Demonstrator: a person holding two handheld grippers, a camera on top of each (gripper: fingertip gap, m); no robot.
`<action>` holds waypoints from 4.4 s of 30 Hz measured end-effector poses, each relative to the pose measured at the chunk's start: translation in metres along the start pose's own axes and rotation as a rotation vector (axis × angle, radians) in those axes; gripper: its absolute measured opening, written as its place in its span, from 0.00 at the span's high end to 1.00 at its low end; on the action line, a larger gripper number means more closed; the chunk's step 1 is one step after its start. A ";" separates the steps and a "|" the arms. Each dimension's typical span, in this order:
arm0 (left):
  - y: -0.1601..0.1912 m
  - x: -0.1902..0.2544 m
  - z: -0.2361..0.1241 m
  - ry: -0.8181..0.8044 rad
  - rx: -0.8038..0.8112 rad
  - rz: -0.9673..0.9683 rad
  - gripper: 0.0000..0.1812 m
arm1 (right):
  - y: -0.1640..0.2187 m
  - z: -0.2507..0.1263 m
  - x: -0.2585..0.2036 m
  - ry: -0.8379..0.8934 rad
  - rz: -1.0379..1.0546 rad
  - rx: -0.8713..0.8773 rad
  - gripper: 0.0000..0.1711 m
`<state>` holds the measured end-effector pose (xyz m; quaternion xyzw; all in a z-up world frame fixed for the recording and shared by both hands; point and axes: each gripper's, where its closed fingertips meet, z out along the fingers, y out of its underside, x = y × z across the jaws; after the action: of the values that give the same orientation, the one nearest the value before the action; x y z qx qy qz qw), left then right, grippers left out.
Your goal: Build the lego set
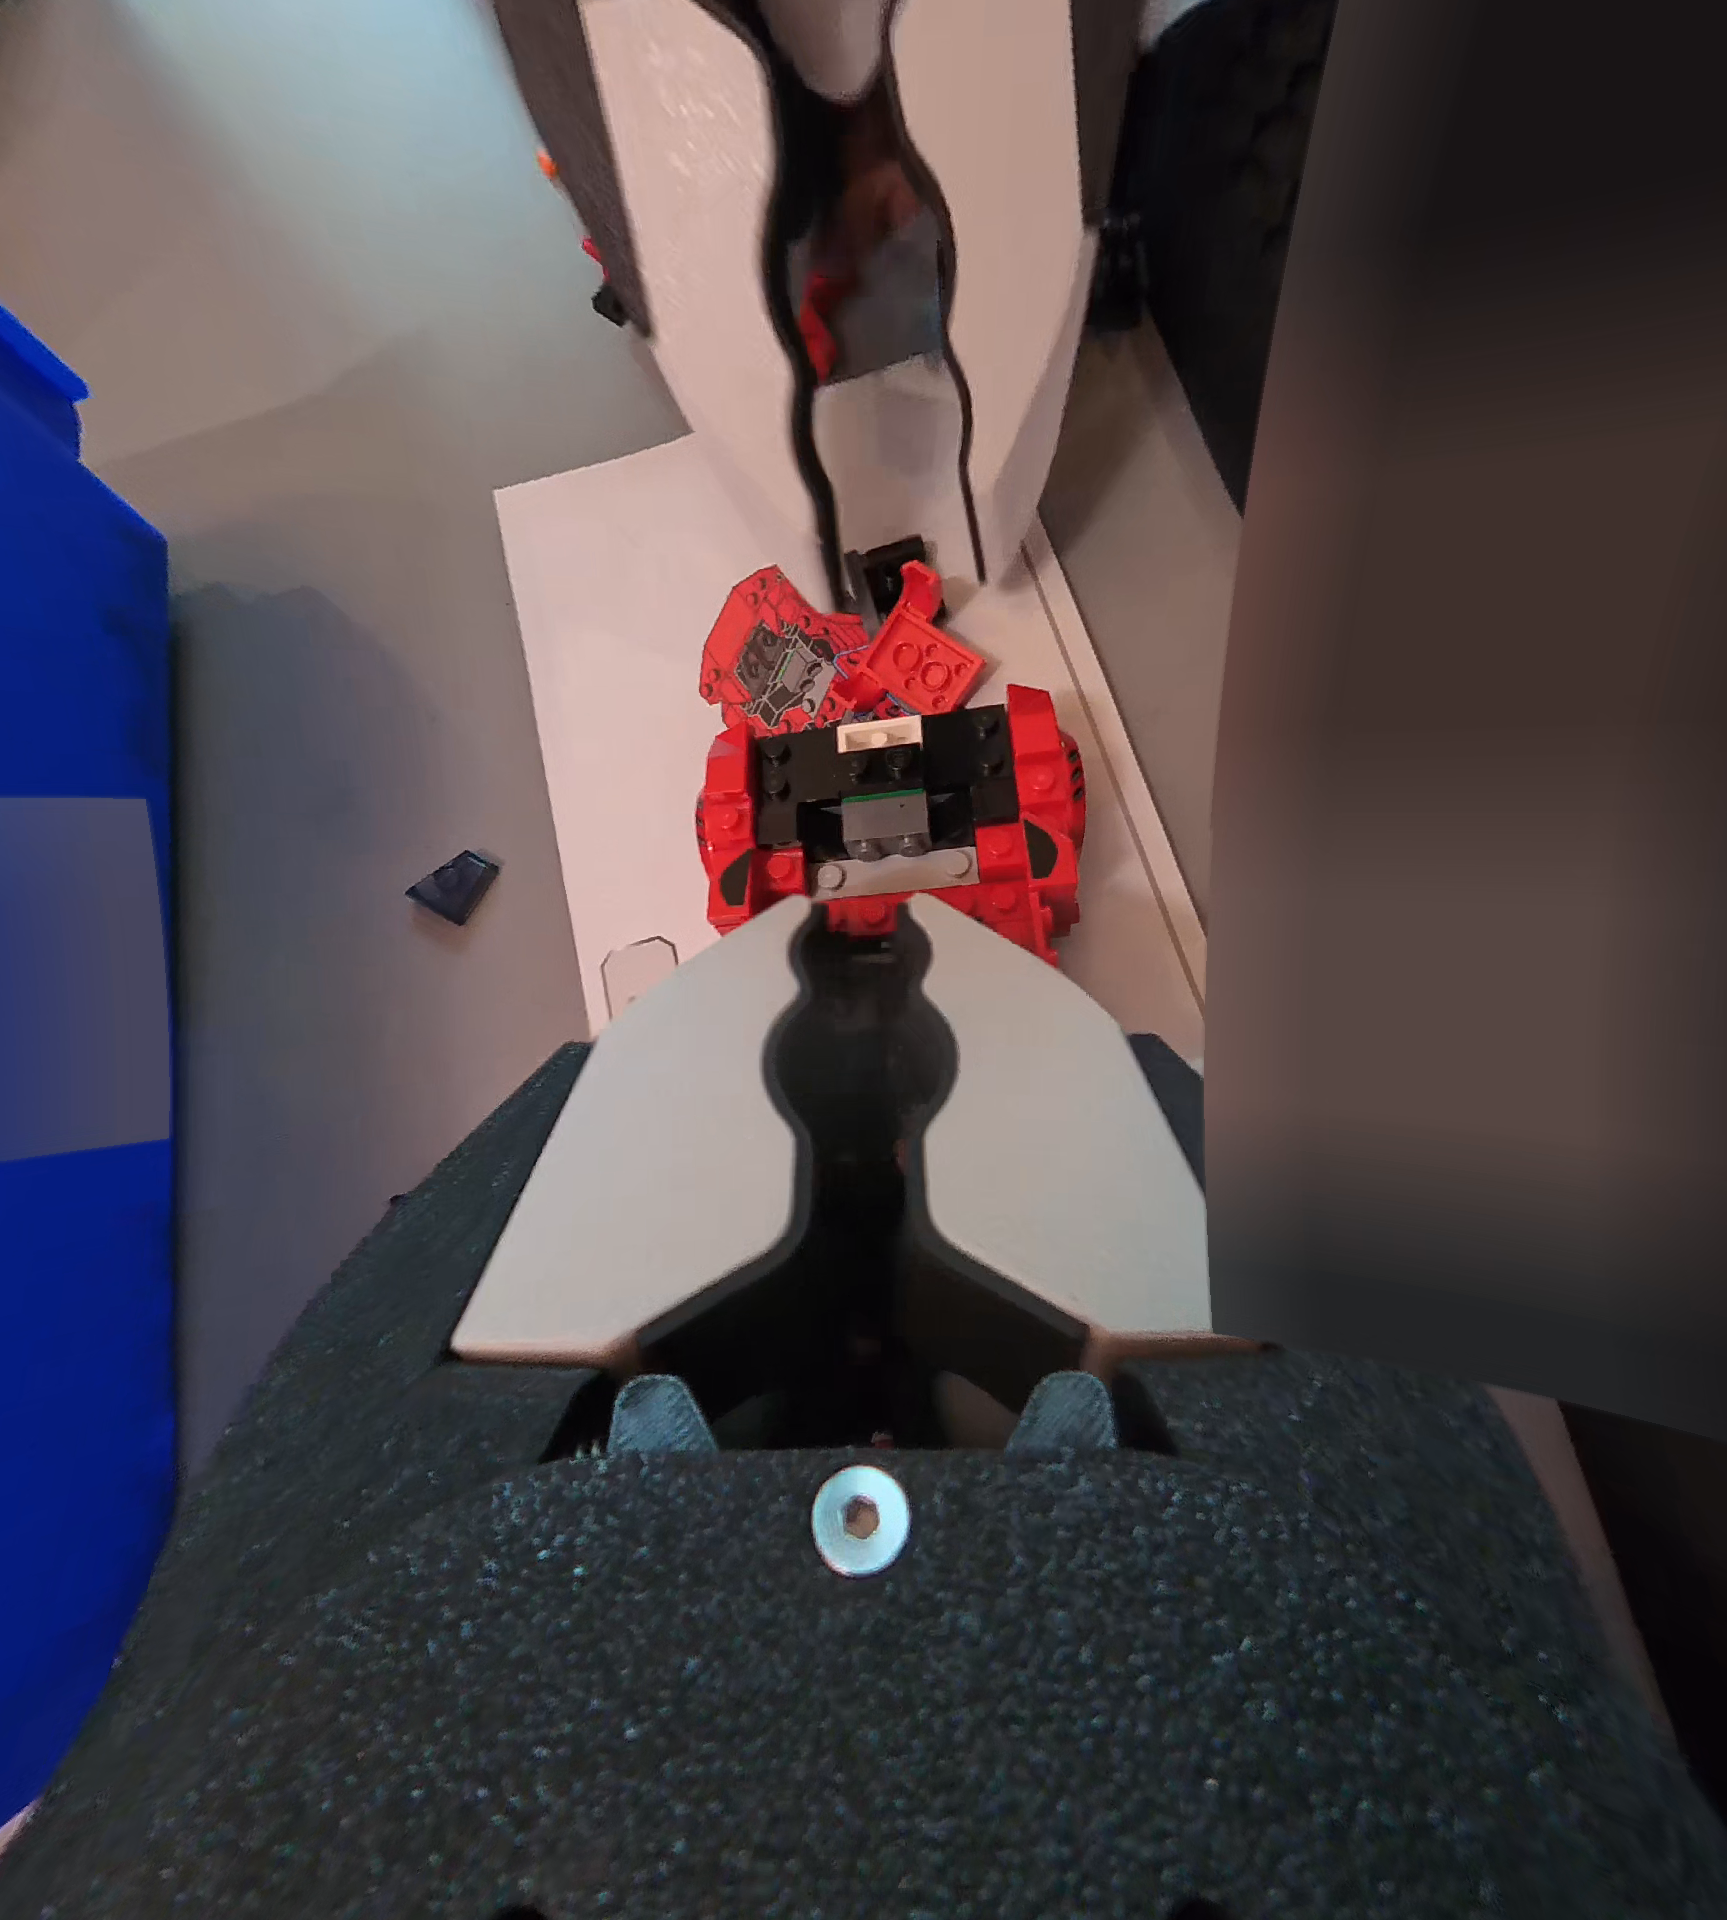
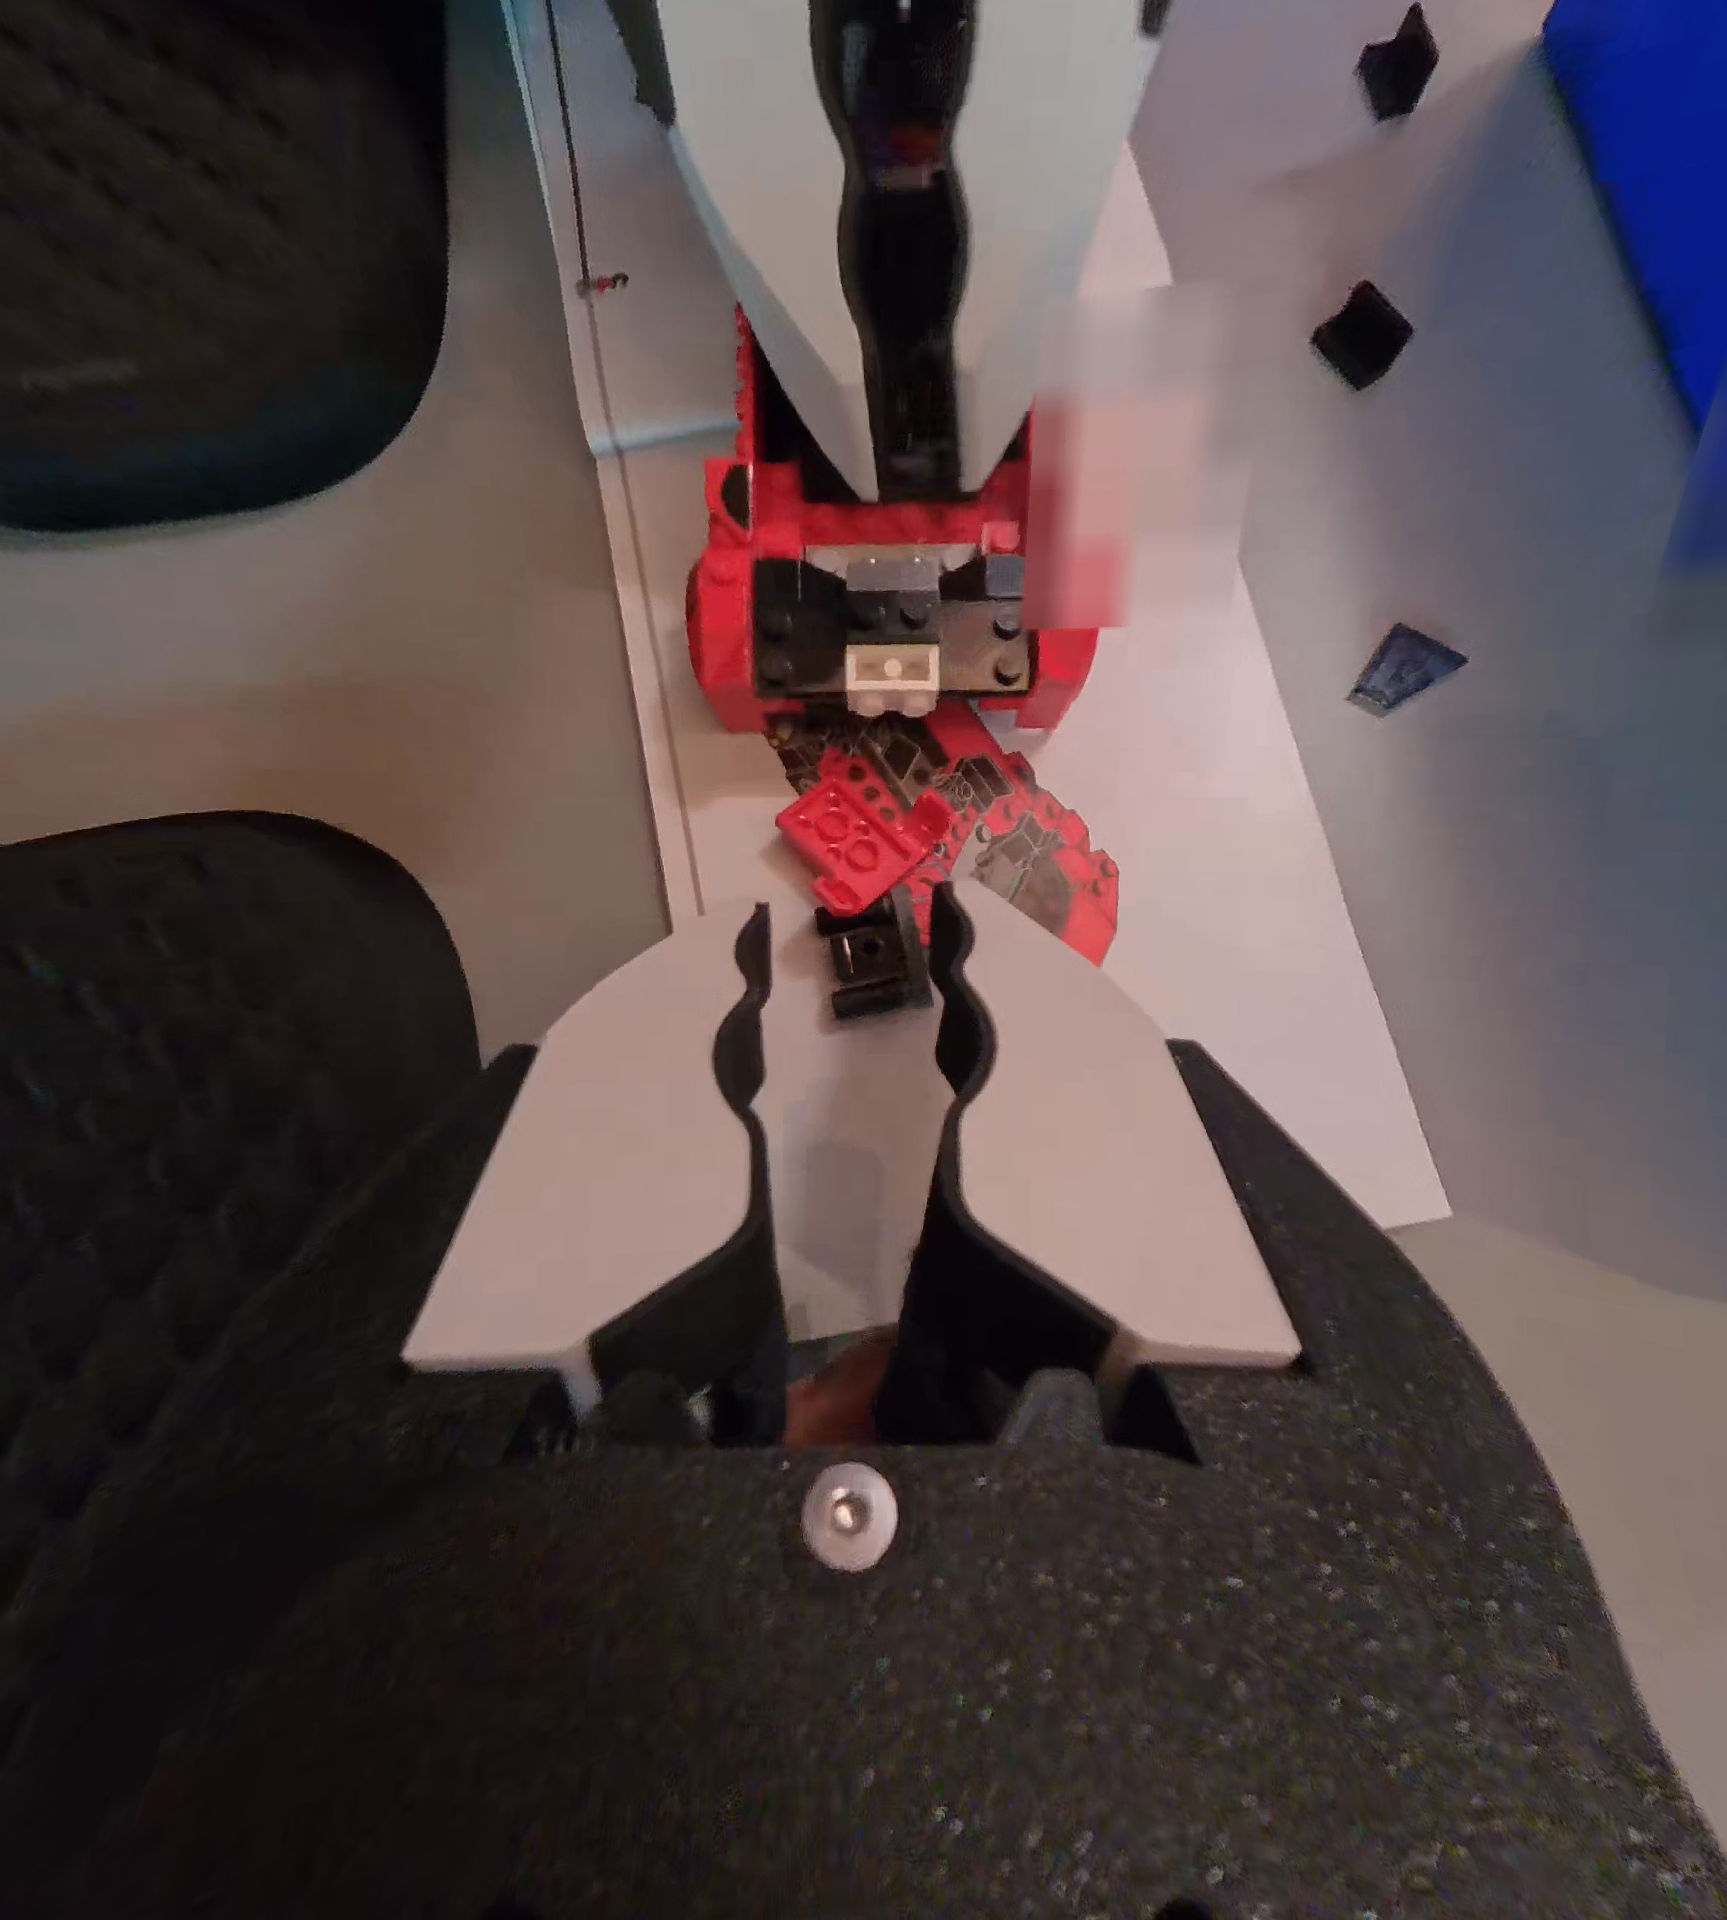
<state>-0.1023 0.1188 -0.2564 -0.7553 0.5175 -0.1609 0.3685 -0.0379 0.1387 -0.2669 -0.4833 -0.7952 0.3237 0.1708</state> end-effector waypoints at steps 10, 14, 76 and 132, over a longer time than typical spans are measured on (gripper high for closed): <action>-0.004 -0.003 -0.010 -0.023 -0.004 0.010 0.85 | -0.007 0.000 0.000 0.056 -0.108 0.013 0.97; -0.016 -0.006 -0.022 -0.047 0.040 0.003 0.82 | -0.010 -0.007 0.001 0.079 -0.142 0.031 0.97; -0.041 0.015 -0.065 -0.895 0.217 -0.175 0.81 | -0.095 -0.151 0.037 -0.456 0.667 1.208 0.89; -0.130 0.016 -0.087 -0.399 1.131 -0.335 0.88 | -0.113 -0.083 -0.039 -0.124 0.047 0.797 0.83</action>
<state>-0.0638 0.0957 -0.1052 -0.5298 0.1478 -0.3213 0.7709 -0.0454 0.0963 -0.1277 -0.3768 -0.6049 0.6392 0.2892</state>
